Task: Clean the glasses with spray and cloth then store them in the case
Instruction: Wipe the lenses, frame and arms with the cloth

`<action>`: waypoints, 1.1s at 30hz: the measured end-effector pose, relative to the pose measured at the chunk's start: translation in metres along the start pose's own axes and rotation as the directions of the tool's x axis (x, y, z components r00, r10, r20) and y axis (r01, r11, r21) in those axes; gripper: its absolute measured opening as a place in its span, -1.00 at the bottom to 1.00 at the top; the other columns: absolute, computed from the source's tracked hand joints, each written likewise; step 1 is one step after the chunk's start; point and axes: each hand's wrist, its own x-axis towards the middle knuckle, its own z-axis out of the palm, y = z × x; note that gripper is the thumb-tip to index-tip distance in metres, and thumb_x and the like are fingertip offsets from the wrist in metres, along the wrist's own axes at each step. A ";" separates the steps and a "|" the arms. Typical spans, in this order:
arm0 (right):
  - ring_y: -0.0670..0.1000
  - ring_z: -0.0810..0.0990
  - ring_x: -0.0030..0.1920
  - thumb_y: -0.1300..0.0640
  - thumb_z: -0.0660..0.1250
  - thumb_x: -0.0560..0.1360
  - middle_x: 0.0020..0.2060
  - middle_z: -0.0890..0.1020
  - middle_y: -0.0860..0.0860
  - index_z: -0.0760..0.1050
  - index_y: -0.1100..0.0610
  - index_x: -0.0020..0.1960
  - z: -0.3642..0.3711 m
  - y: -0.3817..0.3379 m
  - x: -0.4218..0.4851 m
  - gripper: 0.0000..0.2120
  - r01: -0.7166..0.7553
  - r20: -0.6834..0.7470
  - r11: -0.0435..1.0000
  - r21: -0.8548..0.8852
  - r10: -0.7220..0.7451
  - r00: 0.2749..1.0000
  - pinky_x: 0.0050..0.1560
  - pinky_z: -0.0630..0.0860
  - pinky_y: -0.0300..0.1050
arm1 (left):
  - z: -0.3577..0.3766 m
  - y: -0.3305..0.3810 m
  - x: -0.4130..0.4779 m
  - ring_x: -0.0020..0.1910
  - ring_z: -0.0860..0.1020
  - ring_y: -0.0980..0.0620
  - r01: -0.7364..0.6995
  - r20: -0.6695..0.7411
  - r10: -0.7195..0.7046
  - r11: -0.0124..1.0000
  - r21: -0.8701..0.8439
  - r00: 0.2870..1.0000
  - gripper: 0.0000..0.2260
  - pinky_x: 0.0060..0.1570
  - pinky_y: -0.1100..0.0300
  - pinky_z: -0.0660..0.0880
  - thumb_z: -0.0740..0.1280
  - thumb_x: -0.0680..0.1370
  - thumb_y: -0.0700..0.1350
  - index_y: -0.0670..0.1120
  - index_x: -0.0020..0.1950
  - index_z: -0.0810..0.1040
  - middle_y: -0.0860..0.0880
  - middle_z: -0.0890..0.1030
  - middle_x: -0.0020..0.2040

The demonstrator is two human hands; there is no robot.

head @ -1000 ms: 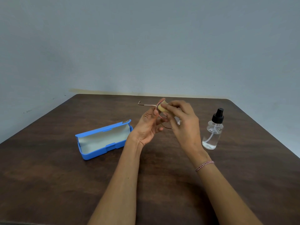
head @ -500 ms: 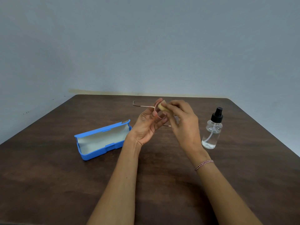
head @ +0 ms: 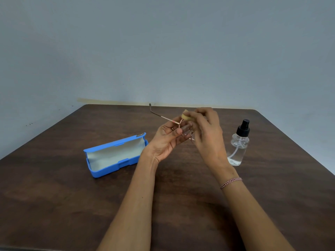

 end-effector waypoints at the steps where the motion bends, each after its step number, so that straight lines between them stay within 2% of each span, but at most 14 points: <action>1: 0.05 0.45 0.12 0.43 0.26 0.45 0.10 0.36 -0.04 0.51 0.18 0.19 0.000 -0.002 0.000 -0.65 0.025 0.015 1.000 0.009 -0.025 1.000 0.13 0.35 -0.42 | -0.001 0.000 0.000 -0.03 0.64 0.04 -0.003 -0.007 0.003 1.000 0.001 1.000 -0.46 -0.15 0.20 0.60 0.66 0.11 -0.08 -0.05 0.06 0.66 -0.05 0.67 -0.04; 5: -0.03 0.37 0.13 0.44 0.26 0.45 0.09 0.33 -0.06 0.53 0.19 0.15 0.002 -0.007 0.000 -0.67 0.103 0.035 0.994 0.027 -0.104 0.994 0.16 0.30 -0.48 | -0.004 0.001 0.000 -0.05 0.65 0.05 -0.012 -0.027 0.012 1.000 0.006 1.000 -0.46 -0.14 0.19 0.59 0.66 0.10 -0.07 -0.06 0.05 0.66 -0.06 0.67 -0.05; 10: -0.09 0.33 0.14 0.50 0.24 0.42 0.10 0.40 0.05 0.51 0.20 0.18 0.002 0.002 0.001 -0.60 -0.039 -0.019 0.999 -0.018 0.039 0.999 0.15 0.24 -0.55 | 0.001 0.000 0.000 -0.03 0.65 0.06 -0.005 -0.004 0.005 1.000 0.016 1.000 -0.47 -0.17 0.23 0.59 0.66 0.09 -0.07 -0.03 0.04 0.68 -0.03 0.68 -0.01; 12: -0.08 0.34 0.14 0.49 0.25 0.42 0.09 0.42 0.08 0.51 0.20 0.18 0.002 0.002 0.001 -0.61 -0.051 -0.009 0.999 -0.014 0.050 0.999 0.14 0.23 -0.56 | 0.001 0.000 0.000 -0.03 0.65 0.05 -0.008 -0.011 0.008 1.000 0.006 1.000 -0.46 -0.17 0.22 0.59 0.66 0.10 -0.08 -0.03 0.06 0.67 -0.04 0.68 -0.01; 17: -0.03 0.39 0.11 0.37 0.27 0.49 0.08 0.35 -0.04 0.52 0.19 0.17 0.004 -0.004 -0.001 -0.72 0.071 0.036 0.997 0.035 -0.072 0.997 0.12 0.31 -0.49 | -0.001 0.000 -0.001 -0.09 0.65 0.08 -0.033 -0.024 0.034 0.999 0.021 0.999 -0.49 -0.15 0.21 0.59 0.65 0.11 -0.04 0.01 0.04 0.67 -0.01 0.68 -0.09; 21: -0.03 0.44 0.06 0.30 0.32 0.49 0.04 0.46 0.08 0.53 0.17 0.19 0.006 0.002 0.000 -0.72 -0.053 -0.024 0.999 0.001 0.053 0.998 0.03 0.31 -0.51 | 0.001 0.000 -0.001 0.03 0.63 0.03 -0.044 0.000 0.044 0.999 0.010 0.999 -0.52 -0.11 0.17 0.59 0.63 0.16 -0.12 -0.01 0.05 0.67 -0.01 0.68 -0.01; 25: -0.04 0.50 -0.03 0.22 0.36 0.49 -0.04 0.49 0.01 0.55 0.15 0.16 0.006 0.004 0.000 -0.75 -0.078 -0.009 0.997 0.029 0.078 0.997 -0.09 0.40 -0.35 | 0.002 0.001 -0.001 -0.01 0.64 0.06 -0.053 -0.008 0.053 0.998 0.020 0.999 -0.50 -0.11 0.19 0.59 0.62 0.17 -0.14 0.03 0.08 0.66 0.02 0.67 -0.01; 30: -0.10 0.51 0.02 0.26 0.38 0.47 -0.03 0.46 -0.08 0.58 0.15 0.14 0.007 0.000 -0.001 -0.75 0.017 0.016 0.990 0.140 -0.019 1.000 0.04 0.46 -0.38 | 0.001 0.005 -0.001 -0.08 0.66 0.05 -0.103 -0.062 0.101 0.994 -0.034 0.993 -0.53 -0.20 0.23 0.59 0.66 0.11 -0.08 0.03 -0.01 0.69 -0.01 0.68 -0.03; 33: -0.06 0.53 0.03 0.28 0.41 0.44 -0.03 0.49 -0.05 0.59 0.17 0.12 0.008 0.003 -0.001 -0.75 0.019 0.031 0.989 0.145 -0.024 0.999 0.03 0.48 -0.32 | 0.001 0.005 0.000 -0.07 0.66 0.04 -0.115 -0.089 0.109 0.991 -0.064 0.990 -0.54 -0.22 0.24 0.59 0.64 0.12 -0.03 0.03 0.00 0.68 -0.05 0.68 0.00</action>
